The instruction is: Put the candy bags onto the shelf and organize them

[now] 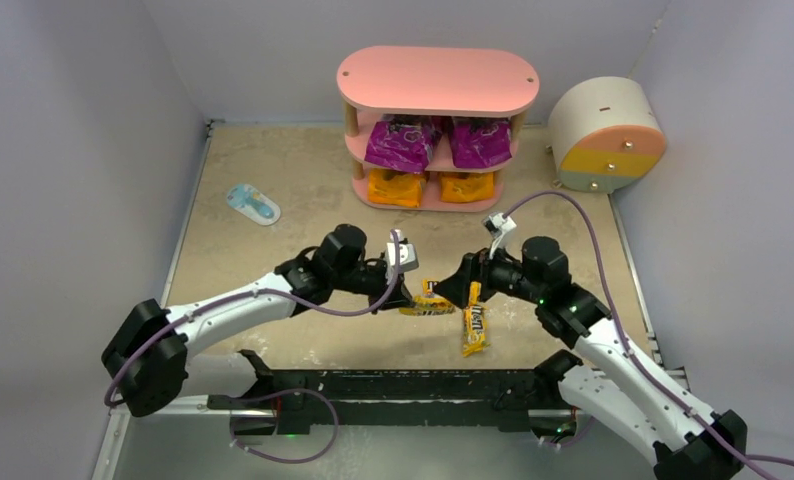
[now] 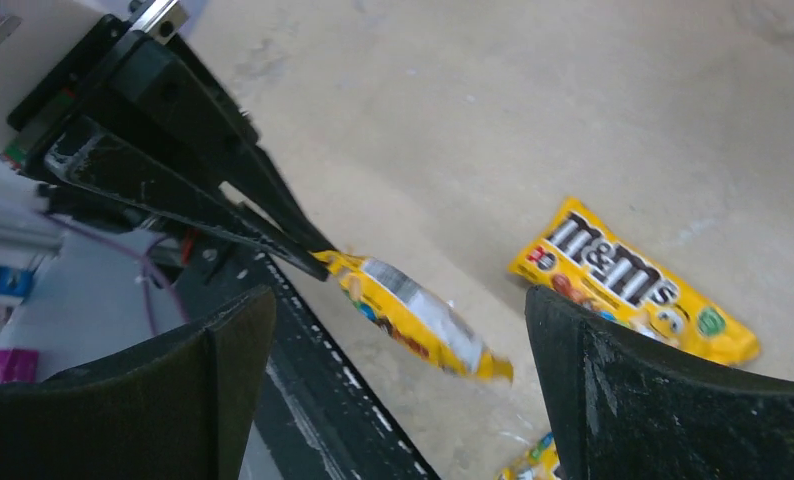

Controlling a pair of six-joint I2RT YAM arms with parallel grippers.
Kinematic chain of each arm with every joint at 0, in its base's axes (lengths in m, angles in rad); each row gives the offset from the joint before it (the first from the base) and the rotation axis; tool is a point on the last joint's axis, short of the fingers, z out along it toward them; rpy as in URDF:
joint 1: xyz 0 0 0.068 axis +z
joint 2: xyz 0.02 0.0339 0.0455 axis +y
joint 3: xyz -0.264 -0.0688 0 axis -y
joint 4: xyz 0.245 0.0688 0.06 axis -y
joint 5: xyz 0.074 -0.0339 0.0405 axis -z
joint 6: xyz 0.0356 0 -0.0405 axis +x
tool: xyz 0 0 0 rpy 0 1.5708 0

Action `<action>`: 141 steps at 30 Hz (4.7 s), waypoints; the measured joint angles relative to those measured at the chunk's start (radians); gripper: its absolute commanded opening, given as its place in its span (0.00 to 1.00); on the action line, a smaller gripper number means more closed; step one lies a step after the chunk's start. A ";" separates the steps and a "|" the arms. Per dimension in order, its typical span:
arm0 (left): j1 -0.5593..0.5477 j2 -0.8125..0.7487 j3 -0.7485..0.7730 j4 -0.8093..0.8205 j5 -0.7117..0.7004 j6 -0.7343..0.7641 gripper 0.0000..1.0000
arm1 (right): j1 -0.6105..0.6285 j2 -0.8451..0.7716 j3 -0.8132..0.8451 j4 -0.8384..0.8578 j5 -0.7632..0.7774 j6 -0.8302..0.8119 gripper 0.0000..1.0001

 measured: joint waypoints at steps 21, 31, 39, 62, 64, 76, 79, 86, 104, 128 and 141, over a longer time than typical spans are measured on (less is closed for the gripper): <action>0.000 0.065 0.423 -0.520 0.141 0.708 0.00 | 0.001 0.075 0.175 -0.218 -0.230 -0.235 0.54; 0.000 0.065 0.473 -0.534 0.095 0.688 0.00 | 0.050 0.104 0.175 -0.266 -0.214 -0.255 0.31; -0.005 0.066 0.485 -0.554 0.067 0.678 0.18 | 0.089 0.134 0.180 -0.266 -0.143 -0.255 0.07; -0.004 -0.607 0.066 -0.104 -1.036 -0.120 1.00 | 0.069 0.382 0.718 -0.327 0.278 0.018 0.00; -0.004 -0.607 0.049 -0.128 -1.072 -0.146 1.00 | 0.047 0.471 0.898 -0.335 0.312 -0.003 0.00; -0.004 -0.601 0.032 -0.177 -1.204 -0.201 1.00 | -0.366 0.948 1.556 -0.414 0.102 -0.038 0.00; -0.004 -0.578 0.021 -0.183 -1.209 -0.209 1.00 | -0.404 1.042 1.601 -0.442 0.038 -0.023 0.03; -0.004 -0.543 0.017 -0.198 -1.233 -0.212 1.00 | -0.430 1.083 1.643 -0.454 -0.018 0.013 0.25; -0.004 -0.520 0.017 -0.197 -1.246 -0.212 1.00 | -0.459 1.077 1.655 -0.551 0.091 0.031 0.37; -0.004 -0.515 0.017 -0.197 -1.239 -0.212 1.00 | -0.459 1.056 1.685 -0.623 0.171 -0.082 0.49; -0.004 -0.514 0.017 -0.197 -1.230 -0.212 1.00 | -0.436 0.948 1.563 -0.536 0.146 -0.115 0.58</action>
